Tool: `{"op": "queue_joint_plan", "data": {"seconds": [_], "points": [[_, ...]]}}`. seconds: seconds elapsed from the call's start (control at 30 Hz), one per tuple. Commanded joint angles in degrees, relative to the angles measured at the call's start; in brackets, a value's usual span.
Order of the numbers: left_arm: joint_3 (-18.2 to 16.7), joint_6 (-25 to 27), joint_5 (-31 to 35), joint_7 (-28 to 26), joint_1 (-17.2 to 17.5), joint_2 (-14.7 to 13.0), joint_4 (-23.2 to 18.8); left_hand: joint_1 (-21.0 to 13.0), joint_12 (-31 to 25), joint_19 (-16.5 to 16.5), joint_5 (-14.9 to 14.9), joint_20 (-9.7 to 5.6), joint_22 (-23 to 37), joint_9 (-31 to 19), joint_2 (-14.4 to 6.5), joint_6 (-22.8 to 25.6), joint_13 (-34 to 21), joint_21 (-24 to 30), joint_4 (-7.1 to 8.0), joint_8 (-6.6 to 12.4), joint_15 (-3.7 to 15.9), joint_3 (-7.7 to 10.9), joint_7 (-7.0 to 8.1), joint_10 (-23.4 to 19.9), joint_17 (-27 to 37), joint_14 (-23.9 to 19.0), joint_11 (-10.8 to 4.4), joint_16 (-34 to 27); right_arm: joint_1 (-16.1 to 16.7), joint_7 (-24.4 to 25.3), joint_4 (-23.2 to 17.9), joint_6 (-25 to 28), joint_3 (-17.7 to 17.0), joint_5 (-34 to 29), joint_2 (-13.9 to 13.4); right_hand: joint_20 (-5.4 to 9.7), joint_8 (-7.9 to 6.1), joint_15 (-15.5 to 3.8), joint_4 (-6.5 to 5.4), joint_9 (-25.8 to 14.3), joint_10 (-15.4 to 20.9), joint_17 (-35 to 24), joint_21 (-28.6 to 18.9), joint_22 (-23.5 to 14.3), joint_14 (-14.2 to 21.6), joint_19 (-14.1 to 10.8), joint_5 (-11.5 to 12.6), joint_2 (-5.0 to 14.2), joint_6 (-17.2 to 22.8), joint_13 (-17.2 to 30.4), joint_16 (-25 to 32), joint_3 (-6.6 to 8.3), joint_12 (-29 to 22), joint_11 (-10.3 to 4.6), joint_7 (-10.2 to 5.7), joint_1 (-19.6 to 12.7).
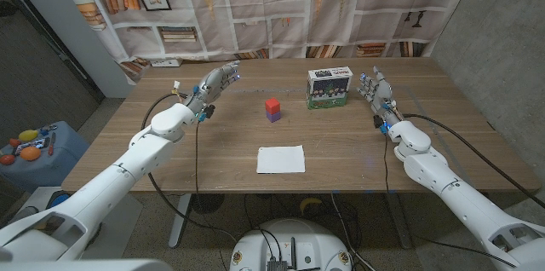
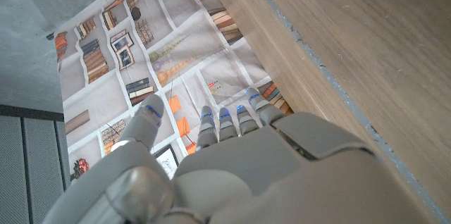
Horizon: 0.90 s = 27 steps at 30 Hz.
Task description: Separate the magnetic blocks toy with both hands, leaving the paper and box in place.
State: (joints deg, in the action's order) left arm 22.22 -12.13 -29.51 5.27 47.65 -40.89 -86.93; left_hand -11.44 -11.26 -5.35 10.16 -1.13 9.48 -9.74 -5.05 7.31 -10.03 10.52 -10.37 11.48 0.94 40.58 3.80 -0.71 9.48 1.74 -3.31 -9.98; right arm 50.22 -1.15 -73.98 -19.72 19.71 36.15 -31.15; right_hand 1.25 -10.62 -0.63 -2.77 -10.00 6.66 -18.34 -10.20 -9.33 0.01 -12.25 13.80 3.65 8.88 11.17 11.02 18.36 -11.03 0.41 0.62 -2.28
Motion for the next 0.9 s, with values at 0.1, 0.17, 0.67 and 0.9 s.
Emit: {"op": "queue_joint_plan", "data": {"seconds": [0.1, 0.17, 0.67, 0.9], "points": [[1.28, 2.34, 6.37, 5.61, -3.78, -7.34, -3.66, -2.11, -0.24, 0.11, 0.35, -0.38, 0.05, -0.33, 0.76, 1.71, -0.10, -0.03, -0.73, 0.86, 0.91, 0.32, 1.78, -0.48, 0.16, 0.28, -1.53, -0.17, 1.19, 0.52, -0.36, -0.70, -0.58, 0.31, -0.03, 0.00, -0.24, 0.21, -0.14, -0.09, 0.28, 0.19, 0.09, -0.12, 0.15, -0.08, 0.33, -0.09, 0.47, -0.01, 0.20, 0.25, 0.07, -0.52, 0.13, 0.03], [1.91, 2.64, 7.52, 7.00, -4.95, -8.05, -3.51, -3.03, -0.34, 0.11, 0.40, -0.28, 0.04, -0.35, 1.22, 2.50, -0.12, -0.03, -0.81, 1.04, 1.05, 0.44, 2.31, -0.95, 0.16, 0.14, -2.00, -0.21, 1.52, 0.79, -0.63, -0.74, -0.73, 0.38, -0.07, 0.03, -0.27, 0.28, -0.14, -0.09, 0.36, 0.27, 0.06, -0.12, 0.10, -0.06, 0.34, -0.06, 0.58, -0.04, 0.18, 0.26, 0.04, -0.56, 0.11, 0.03], [6.46, 4.46, 22.16, 9.80, -11.90, -11.74, -5.73, -9.14, -0.81, -1.61, 0.85, -0.68, 0.01, -0.56, 3.88, 9.24, -0.18, 0.28, -0.90, 2.82, 1.91, 1.41, 3.72, -3.76, 0.17, -1.95, -3.72, -0.56, 2.39, 1.09, -0.29, -1.57, -1.18, 0.65, 0.13, -0.39, -0.29, 0.54, -0.11, -0.09, 0.47, 0.68, -0.13, -0.12, 0.17, -0.17, 0.38, 0.17, 0.79, -0.16, 0.24, 0.39, 0.02, -0.63, -0.06, -0.03], [7.61, 4.25, 27.49, 11.18, -13.72, -12.94, -7.13, -10.52, -0.75, -2.20, 0.87, -0.66, 0.01, -0.58, 4.39, 9.98, -0.18, 0.35, -0.89, 2.87, 2.08, 1.55, 3.55, -4.10, 0.16, -2.40, -3.82, -0.54, 2.83, 1.20, 0.11, -2.14, -1.33, 0.77, 0.37, -0.43, -0.28, 0.61, -0.03, -0.09, 0.54, 0.91, -0.17, -0.13, 0.06, -0.16, 0.39, 0.29, 0.86, -0.21, 0.20, 0.51, 0.01, -0.62, -0.09, -0.16]]}}
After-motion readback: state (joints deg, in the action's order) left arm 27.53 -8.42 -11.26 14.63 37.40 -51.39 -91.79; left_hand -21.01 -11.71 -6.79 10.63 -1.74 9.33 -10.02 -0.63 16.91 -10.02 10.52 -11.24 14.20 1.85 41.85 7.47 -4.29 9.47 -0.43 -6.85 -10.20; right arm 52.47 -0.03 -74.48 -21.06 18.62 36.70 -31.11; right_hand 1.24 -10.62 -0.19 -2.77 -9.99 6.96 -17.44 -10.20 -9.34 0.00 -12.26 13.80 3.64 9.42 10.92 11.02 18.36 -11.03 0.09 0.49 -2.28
